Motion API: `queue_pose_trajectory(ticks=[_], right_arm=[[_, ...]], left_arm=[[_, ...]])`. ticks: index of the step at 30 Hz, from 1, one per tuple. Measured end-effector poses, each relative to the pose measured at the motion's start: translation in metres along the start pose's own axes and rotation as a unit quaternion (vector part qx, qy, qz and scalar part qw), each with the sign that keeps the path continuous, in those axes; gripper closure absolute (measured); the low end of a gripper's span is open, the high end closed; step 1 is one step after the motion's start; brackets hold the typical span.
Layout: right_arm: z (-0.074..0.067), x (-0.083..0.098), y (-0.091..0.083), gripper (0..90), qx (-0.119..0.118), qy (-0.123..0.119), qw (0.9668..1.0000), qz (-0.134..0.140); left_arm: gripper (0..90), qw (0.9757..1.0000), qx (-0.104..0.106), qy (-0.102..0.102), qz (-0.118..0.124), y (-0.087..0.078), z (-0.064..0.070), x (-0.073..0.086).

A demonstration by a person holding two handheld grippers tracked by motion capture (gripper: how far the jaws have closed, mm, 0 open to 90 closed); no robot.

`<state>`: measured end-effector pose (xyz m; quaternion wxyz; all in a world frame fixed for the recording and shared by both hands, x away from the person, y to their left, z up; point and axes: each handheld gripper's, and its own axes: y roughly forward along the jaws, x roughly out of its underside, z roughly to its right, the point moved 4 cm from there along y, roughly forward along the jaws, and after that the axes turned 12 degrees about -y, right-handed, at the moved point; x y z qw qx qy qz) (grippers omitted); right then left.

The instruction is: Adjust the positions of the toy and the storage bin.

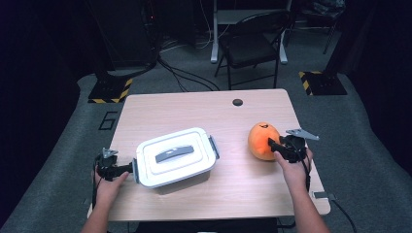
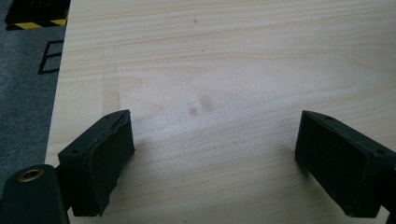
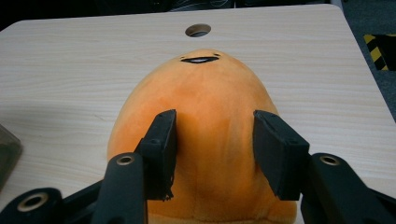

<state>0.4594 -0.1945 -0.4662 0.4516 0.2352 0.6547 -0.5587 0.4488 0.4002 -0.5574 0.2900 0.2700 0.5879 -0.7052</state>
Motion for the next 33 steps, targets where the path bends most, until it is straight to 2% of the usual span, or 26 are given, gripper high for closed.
queue_pose_trajectory(ticks=[8,14,25,33], right_arm=[[0.004,0.001,-0.007,50.3,-0.003,-0.005,1.0,-0.004],[0.006,0.003,-0.007,49.9,-0.008,-0.004,0.9999,-0.01],[0.005,0.001,-0.01,49.0,-0.003,-0.007,1.0,-0.004],[0.004,-0.003,-0.014,48.7,-0.003,-0.01,0.9999,0.005]], left_arm=[[11.4,1.0,0.0,0.0,0.0,0.0,0.0,0.0],[11.4,1.0,0.0,0.0,0.0,0.0,0.0,0.0],[11.7,1.0,0.002,-0.002,0.0,0.0,0.0,0.0],[21.7,1.0,0.004,-0.003,0.009,-0.003,-0.002,0.0]])
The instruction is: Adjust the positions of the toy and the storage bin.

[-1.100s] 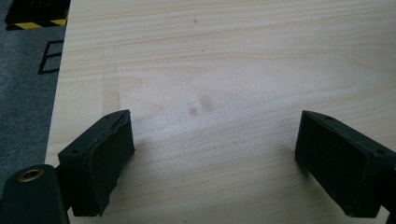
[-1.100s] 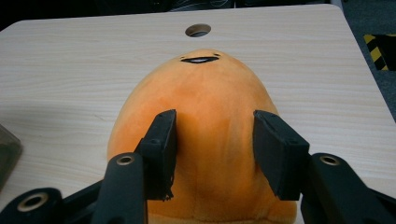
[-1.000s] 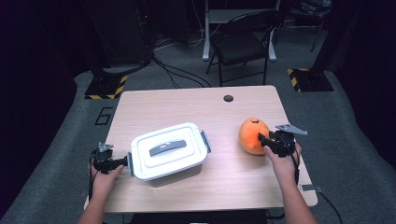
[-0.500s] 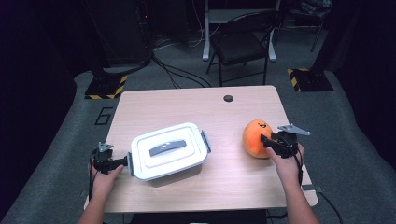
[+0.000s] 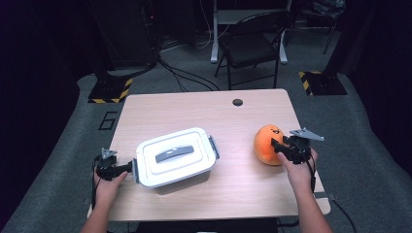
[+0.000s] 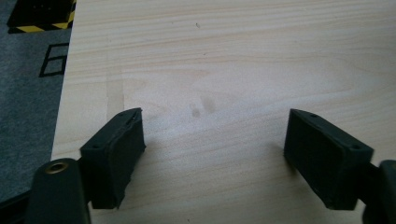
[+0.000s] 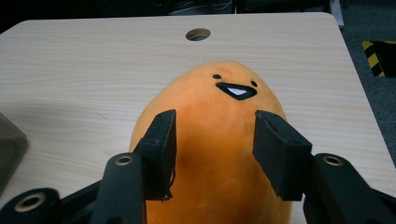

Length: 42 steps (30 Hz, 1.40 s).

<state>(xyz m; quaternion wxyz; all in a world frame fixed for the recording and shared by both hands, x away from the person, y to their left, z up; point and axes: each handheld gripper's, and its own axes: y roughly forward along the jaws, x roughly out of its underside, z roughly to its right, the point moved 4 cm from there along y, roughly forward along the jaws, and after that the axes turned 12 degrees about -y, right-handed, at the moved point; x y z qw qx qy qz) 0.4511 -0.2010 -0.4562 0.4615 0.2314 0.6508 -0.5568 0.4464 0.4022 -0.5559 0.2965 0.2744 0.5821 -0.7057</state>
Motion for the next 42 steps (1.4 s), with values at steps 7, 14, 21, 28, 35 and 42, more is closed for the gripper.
queue_pose_trajectory(ticks=[7,14,21,28,35,42], right_arm=[[-0.005,-0.003,-0.001,48.5,0.002,-0.009,0.9999,0.003],[-0.008,-0.002,0.001,48.5,-0.001,-0.012,0.9999,0.001],[-0.011,-0.001,0.001,48.4,-0.003,-0.018,0.9998,0.003],[-0.019,-0.004,0.001,48.4,-0.012,-0.028,0.9995,0.006],[-0.045,-0.01,0.002,47.7,-0.037,-0.064,0.9972,0.01],[-0.078,-0.011,0.01,48.0,-0.076,-0.098,0.9923,0.008]], left_arm=[[44.7,0.9997,0.019,-0.012,-0.013,-0.007,0.001,-0.003],[49.7,0.9989,0.047,0.004,-0.009,-0.02,0.006,-0.017],[49.1,0.998,0.063,0.004,0.005,-0.037,0.007,-0.031],[45.7,0.9967,0.078,0.005,0.02,-0.051,0.015,-0.044],[44.1,0.995,0.096,0.018,0.021,-0.051,0.027,-0.049],[45.4,0.9938,0.108,0.02,0.017,-0.052,0.032,-0.05]])
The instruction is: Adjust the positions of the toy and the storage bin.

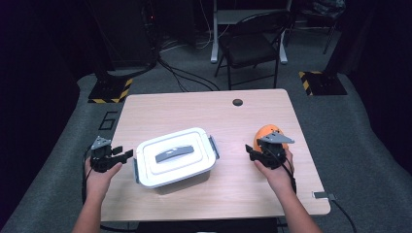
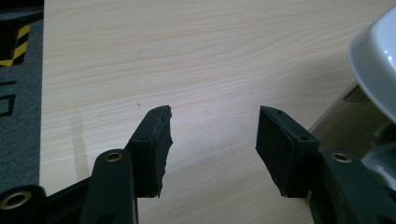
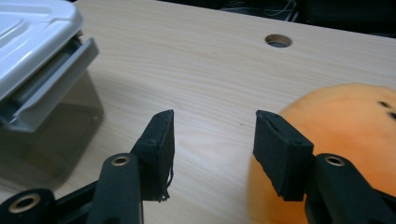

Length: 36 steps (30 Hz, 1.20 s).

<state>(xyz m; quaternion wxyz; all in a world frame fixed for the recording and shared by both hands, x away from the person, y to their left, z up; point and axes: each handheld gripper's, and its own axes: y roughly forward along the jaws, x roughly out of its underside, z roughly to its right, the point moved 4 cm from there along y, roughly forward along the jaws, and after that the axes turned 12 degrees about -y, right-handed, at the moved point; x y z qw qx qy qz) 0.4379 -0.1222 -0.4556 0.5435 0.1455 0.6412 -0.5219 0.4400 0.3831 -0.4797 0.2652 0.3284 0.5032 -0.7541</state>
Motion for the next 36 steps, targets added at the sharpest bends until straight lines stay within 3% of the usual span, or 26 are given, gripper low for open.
queue_pose_trajectory(ticks=[5,10,14,16,24,31,36], right_arm=[[-0.014,-0.001,0.007,58.9,-0.023,-0.011,0.9997,-0.001],[-0.025,-0.005,0.004,80.0,-0.055,-0.02,0.9983,-0.004],[-0.037,-0.009,0.001,85.4,-0.078,-0.033,0.9964,0.0],[-0.045,-0.012,-0.001,85.8,-0.093,-0.036,0.995,0.003],[-0.075,-0.018,-0.002,85.3,-0.127,-0.071,0.9893,0.005],[-0.087,-0.018,0.005,84.7,-0.146,-0.079,0.9861,-0.002],[-0.091,-0.018,0.012,84.7,-0.145,-0.085,0.9856,-0.007]], left_arm=[[53.7,0.9999,0.008,-0.004,-0.006,-0.005,0.002,0.001],[67.3,0.9999,0.012,-0.005,-0.004,-0.013,0.004,0.001],[78.2,0.9999,0.016,-0.002,-0.005,-0.017,0.008,0.0],[82.9,0.9998,0.019,0.009,-0.004,-0.021,0.011,-0.001],[89.0,0.9994,0.03,0.012,-0.008,-0.018,0.017,-0.001],[89.6,0.9989,0.039,0.012,-0.021,-0.017,0.018,0.0],[89.7,0.9985,0.047,0.013,-0.023,-0.015,0.02,0.001]])
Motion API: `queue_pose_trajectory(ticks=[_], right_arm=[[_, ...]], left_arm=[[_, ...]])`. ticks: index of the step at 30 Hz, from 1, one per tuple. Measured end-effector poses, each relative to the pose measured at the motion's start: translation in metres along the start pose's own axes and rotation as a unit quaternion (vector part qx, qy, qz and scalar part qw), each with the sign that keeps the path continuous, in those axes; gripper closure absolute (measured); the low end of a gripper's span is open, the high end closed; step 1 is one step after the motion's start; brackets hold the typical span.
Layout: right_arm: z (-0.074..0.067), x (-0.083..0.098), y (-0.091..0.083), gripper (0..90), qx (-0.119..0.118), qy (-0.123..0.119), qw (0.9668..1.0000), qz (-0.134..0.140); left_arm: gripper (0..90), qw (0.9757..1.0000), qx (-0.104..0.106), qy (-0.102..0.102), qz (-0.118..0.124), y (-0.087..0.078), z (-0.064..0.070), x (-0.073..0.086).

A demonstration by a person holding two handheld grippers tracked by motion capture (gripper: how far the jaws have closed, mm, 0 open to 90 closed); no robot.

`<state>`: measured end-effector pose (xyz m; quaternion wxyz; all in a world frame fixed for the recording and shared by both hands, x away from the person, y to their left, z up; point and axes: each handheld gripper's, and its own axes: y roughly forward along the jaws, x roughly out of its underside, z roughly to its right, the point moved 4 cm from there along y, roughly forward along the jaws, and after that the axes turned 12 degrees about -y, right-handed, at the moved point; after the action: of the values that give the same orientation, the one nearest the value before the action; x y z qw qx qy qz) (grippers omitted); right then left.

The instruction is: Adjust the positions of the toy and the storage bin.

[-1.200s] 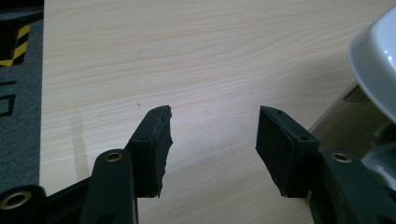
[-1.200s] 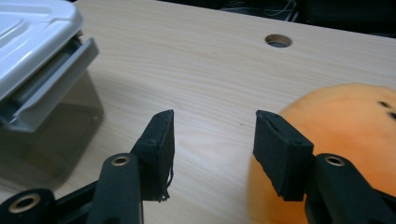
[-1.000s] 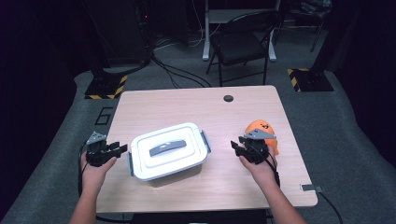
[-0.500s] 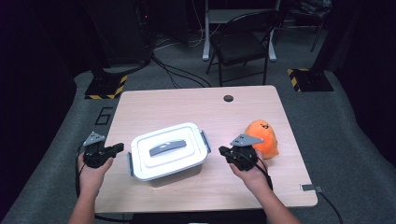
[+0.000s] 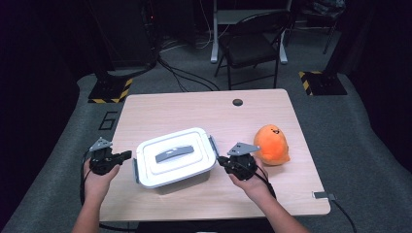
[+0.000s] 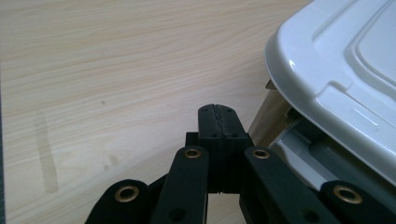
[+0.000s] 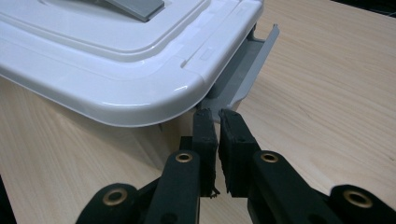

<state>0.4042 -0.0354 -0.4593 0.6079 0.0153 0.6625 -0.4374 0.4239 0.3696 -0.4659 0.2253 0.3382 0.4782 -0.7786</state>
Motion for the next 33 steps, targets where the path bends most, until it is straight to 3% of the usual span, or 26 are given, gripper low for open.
queue_pose_trajectory(ticks=[10,12,33], right_arm=[[0.012,0.002,0.009,84.6,0.011,0.015,0.9998,-0.002],[0.015,0.002,0.011,84.0,0.003,0.026,0.9997,0.0],[0.04,-0.001,0.028,83.8,0.03,0.04,0.9988,0.004]], left_arm=[[89.8,0.9996,0.026,-0.005,-0.012,0.003,0.005,0.003],[89.9,0.9995,0.027,-0.002,-0.013,0.003,0.008,0.004],[89.9,0.9972,0.068,0.008,-0.032,0.007,0.03,0.011]])
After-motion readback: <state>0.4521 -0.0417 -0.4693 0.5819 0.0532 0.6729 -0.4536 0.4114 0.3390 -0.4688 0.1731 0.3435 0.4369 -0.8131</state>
